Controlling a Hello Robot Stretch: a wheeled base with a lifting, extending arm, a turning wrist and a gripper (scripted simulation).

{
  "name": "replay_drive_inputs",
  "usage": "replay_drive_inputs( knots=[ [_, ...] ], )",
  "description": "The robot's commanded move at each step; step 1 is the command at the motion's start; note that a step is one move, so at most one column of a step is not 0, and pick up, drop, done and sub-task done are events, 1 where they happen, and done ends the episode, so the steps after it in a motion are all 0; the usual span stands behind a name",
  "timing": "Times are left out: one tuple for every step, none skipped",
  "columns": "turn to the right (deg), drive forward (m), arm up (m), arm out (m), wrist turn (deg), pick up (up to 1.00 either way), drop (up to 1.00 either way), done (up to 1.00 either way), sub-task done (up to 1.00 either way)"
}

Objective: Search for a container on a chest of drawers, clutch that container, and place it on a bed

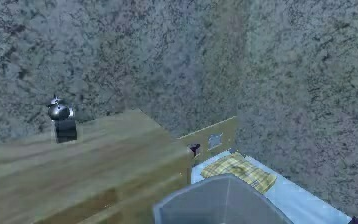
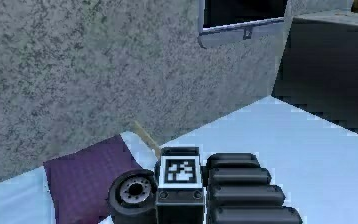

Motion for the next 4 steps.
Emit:
replay_drive_inputs(
  knots=[
    [-45.0, 0.00, 0.00, 0.00, 0.0, 0.00, 0.00, 0.00, 0.00],
    [-45.0, 0.00, 0.00, 0.00, 0.0, 0.00, 0.00, 0.00, 0.00],
    [-27.0, 0.00, 0.00, 0.00, 0.0, 0.00, 0.00, 0.00, 0.00],
    [45.0, 0.00, 0.00, 0.00, 0.0, 0.00, 0.00, 0.00, 0.00]
  ],
)
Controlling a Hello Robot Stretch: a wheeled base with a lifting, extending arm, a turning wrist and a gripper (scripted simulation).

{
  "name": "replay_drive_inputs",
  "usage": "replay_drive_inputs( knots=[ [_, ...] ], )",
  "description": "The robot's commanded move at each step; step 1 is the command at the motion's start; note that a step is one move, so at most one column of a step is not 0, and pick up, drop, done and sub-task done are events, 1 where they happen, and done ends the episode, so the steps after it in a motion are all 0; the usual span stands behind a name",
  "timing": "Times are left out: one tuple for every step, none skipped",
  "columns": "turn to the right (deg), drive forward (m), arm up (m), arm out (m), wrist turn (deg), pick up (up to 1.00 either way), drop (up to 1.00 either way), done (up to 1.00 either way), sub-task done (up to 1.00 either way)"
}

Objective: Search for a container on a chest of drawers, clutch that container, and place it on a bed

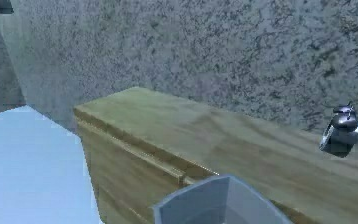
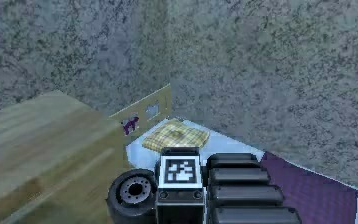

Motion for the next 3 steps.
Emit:
replay_drive_inputs(
  knots=[
    [45.0, 0.00, 0.00, 0.00, 0.0, 0.00, 0.00, 0.00, 0.00],
    [45.0, 0.00, 0.00, 0.00, 0.0, 0.00, 0.00, 0.00, 0.00],
    [9.0, 0.00, 0.00, 0.00, 0.0, 0.00, 0.00, 0.00, 0.00]
  ],
)
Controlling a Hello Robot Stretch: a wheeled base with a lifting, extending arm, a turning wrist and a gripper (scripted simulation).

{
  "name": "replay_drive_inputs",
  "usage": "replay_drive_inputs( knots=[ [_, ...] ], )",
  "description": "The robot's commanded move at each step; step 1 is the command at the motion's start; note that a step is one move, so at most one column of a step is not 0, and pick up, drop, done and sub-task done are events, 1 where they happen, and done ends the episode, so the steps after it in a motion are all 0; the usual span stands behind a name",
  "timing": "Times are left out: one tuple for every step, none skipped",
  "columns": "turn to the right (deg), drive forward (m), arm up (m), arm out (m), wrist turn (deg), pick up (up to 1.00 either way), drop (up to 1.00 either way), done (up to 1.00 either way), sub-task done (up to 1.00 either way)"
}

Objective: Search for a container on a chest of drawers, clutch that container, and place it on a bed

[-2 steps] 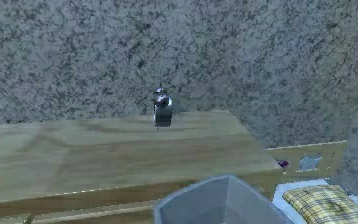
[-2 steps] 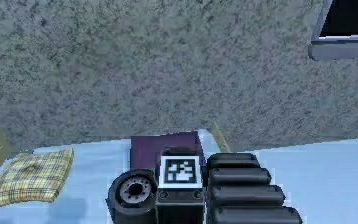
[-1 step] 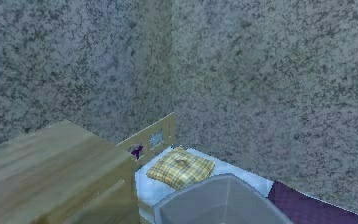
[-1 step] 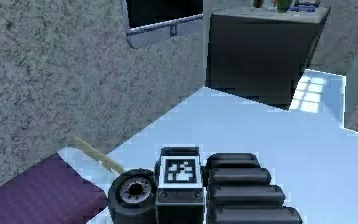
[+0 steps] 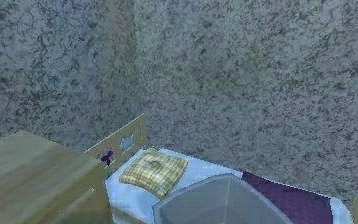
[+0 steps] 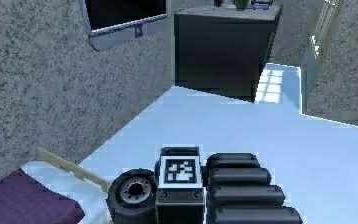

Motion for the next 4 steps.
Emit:
replay_drive_inputs(
  knots=[
    [-45.0, 0.00, 0.00, 0.00, 0.0, 0.00, 0.00, 0.00, 0.00],
    [-45.0, 0.00, 0.00, 0.00, 0.0, 0.00, 0.00, 0.00, 0.00],
    [-42.0, 0.00, 0.00, 0.00, 0.0, 0.00, 0.00, 0.00, 0.00],
    [45.0, 0.00, 0.00, 0.00, 0.0, 0.00, 0.00, 0.00, 0.00]
  ],
)
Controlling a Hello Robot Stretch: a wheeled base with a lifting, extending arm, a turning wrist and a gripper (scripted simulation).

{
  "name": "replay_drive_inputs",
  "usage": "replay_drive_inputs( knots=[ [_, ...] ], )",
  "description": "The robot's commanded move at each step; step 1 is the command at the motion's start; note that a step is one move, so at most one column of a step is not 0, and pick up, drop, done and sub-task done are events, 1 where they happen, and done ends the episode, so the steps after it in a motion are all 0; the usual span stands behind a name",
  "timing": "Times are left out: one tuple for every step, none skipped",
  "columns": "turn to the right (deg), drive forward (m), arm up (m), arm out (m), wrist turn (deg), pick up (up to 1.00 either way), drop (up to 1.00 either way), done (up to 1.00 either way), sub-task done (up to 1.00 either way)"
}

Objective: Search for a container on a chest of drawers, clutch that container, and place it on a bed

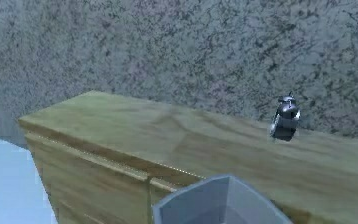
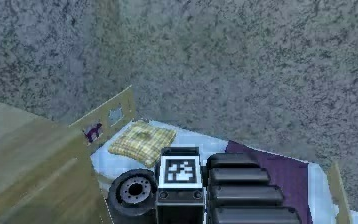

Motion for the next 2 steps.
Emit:
replay_drive_inputs(
  knots=[
    [45.0, 0.00, 0.00, 0.00, 0.0, 0.00, 0.00, 0.00, 0.00],
    [45.0, 0.00, 0.00, 0.00, 0.0, 0.00, 0.00, 0.00, 0.00]
  ],
)
